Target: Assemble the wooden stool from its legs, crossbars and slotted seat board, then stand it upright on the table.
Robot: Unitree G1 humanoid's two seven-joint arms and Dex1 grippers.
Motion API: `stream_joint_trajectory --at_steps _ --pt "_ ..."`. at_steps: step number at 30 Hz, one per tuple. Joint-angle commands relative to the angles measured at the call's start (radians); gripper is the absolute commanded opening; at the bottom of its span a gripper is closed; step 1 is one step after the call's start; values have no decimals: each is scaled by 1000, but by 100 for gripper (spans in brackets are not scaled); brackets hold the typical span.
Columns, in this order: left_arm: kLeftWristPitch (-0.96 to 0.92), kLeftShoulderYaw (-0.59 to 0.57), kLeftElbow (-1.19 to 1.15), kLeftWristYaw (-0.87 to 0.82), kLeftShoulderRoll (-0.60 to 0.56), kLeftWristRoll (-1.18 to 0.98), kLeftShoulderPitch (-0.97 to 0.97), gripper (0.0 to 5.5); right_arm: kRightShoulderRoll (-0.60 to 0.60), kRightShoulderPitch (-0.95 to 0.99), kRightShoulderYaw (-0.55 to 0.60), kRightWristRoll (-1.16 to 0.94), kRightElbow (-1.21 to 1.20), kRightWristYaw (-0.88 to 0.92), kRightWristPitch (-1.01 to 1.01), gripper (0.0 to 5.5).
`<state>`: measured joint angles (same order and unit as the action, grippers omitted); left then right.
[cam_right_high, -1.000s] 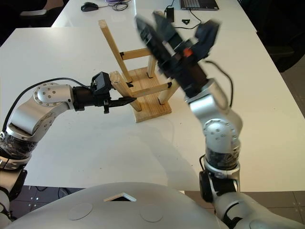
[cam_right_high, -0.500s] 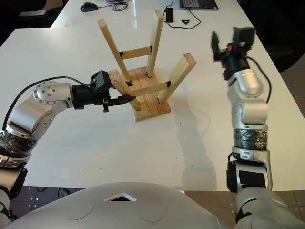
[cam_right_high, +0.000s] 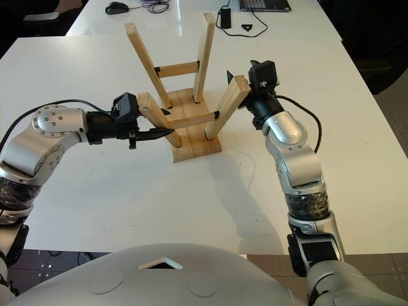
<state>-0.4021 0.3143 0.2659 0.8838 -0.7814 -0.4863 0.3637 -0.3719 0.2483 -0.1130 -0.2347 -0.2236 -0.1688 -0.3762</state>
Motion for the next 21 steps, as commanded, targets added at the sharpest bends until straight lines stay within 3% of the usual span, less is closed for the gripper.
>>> stream_joint_trajectory --at_steps 1,5,9,12,17,21 --pt "-124 119 -81 -45 -7 156 -83 204 -15 29 72 44 197 -12 78 319" --pt "-129 113 -73 -57 -13 149 -95 204 -64 53 183 107 356 57 141 319" --pt "-131 109 -71 -63 -14 145 -101 204 -34 50 184 150 377 87 164 319" --pt "-131 112 -73 -64 -12 145 -99 204 62 21 74 105 229 23 89 319" --pt "-133 124 -71 -55 -18 147 -97 204 208 32 -245 -137 -281 -129 -204 319" --pt "-140 124 -62 -51 -11 140 -91 204 186 48 -260 -92 -302 -171 -246 319"
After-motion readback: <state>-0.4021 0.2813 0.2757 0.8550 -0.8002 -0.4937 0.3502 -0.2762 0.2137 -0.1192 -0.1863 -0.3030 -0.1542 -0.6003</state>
